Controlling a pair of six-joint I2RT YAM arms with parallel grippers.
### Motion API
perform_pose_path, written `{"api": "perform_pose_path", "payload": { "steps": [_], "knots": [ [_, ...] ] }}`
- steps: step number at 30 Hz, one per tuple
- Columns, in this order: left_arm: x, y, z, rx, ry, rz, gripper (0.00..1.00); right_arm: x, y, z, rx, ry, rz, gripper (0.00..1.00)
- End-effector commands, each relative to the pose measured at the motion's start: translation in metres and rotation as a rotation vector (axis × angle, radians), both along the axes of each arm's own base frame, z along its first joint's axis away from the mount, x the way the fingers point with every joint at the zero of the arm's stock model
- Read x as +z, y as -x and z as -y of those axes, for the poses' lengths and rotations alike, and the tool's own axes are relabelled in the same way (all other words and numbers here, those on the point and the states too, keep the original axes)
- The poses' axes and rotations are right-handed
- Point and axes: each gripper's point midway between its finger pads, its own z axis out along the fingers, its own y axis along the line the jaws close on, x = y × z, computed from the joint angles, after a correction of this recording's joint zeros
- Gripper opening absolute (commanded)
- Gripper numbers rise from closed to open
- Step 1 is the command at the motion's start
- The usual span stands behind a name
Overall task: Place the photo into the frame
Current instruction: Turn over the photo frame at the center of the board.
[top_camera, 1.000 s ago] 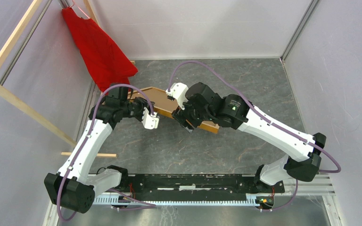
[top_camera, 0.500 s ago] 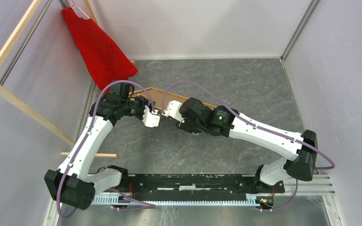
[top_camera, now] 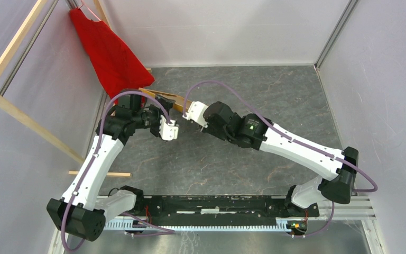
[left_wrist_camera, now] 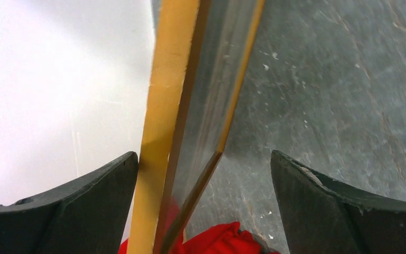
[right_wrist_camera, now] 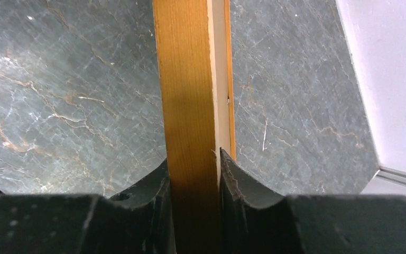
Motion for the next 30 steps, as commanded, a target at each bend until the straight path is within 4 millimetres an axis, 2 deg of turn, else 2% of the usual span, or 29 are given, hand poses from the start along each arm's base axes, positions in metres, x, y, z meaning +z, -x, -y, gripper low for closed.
{"api": "perform_pose_path", "payload": {
  "steps": [1,5,9,12,15,18,22,26,30],
  "knots": [
    [0.063,-0.001,0.002,0.143,0.244,-0.072,1.00,0.089,-0.027,-0.018,-0.106,-0.444,-0.003,0.11],
    [0.093,-0.002,-0.003,0.247,0.419,-0.199,1.00,0.098,-0.049,-0.008,-0.181,-0.548,-0.138,0.09],
    [0.099,-0.008,-0.011,0.276,0.502,-0.255,1.00,0.096,-0.077,0.012,-0.259,-0.686,-0.294,0.11],
    [0.091,-0.014,-0.017,0.287,0.540,-0.319,1.00,0.093,-0.102,0.030,-0.301,-0.790,-0.384,0.07],
    [0.081,-0.017,-0.019,0.293,0.566,-0.378,1.00,0.083,-0.116,0.036,-0.287,-0.901,-0.484,0.04],
    [0.066,-0.017,-0.017,0.286,0.568,-0.424,1.00,0.071,-0.140,0.059,-0.358,-0.973,-0.524,0.02],
    [0.043,-0.014,-0.012,0.271,0.574,-0.506,0.99,0.059,-0.170,0.101,-0.482,-1.022,-0.518,0.02],
    [0.025,-0.011,-0.009,0.247,0.560,-0.559,0.96,0.048,-0.180,0.129,-0.554,-1.024,-0.512,0.02],
    [0.015,-0.010,-0.007,0.231,0.547,-0.596,0.96,0.024,-0.163,0.136,-0.573,-0.968,-0.543,0.01]
  ]
}}
